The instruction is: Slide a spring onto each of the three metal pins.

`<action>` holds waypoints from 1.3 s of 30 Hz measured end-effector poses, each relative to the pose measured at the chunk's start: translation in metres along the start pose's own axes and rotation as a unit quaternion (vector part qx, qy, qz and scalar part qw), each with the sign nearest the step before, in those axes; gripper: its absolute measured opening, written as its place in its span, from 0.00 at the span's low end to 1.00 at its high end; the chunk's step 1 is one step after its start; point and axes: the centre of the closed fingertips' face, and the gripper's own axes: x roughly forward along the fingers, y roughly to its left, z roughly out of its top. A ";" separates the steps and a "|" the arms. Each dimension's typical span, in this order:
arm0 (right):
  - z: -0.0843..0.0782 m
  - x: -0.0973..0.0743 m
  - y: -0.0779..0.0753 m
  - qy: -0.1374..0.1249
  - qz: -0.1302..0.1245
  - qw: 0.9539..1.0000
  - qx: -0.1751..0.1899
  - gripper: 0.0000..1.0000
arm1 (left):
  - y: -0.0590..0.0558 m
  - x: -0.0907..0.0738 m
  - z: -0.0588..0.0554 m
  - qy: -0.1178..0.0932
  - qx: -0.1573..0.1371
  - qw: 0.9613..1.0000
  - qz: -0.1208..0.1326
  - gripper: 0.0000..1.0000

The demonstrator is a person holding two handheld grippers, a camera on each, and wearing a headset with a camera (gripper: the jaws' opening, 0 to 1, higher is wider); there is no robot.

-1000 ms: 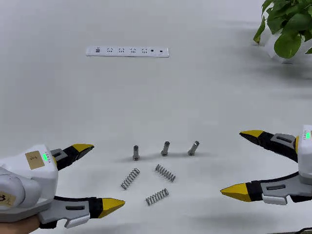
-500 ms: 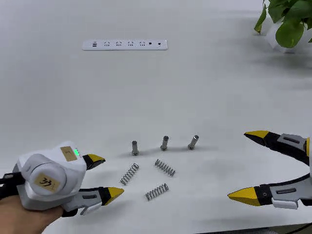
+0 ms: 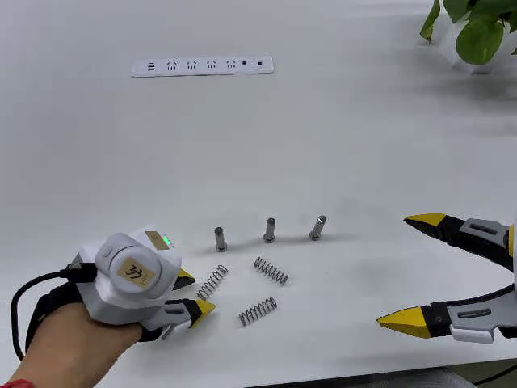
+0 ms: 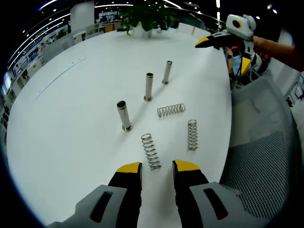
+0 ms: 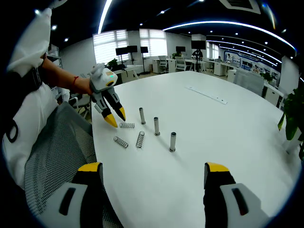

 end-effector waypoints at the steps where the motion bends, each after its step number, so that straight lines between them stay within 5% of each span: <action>1: 0.000 0.000 0.000 0.000 0.000 1.000 0.000 0.88 | 0.000 0.001 0.000 0.004 0.000 1.000 0.001 0.26; 18: -0.007 -0.003 0.004 0.005 0.005 1.000 0.004 0.89 | 0.006 0.005 -0.006 0.027 0.015 0.999 0.019 0.12; 39: -0.001 0.000 0.007 0.004 0.005 1.000 0.002 0.88 | 0.004 0.001 -0.004 0.032 0.012 0.999 0.007 0.10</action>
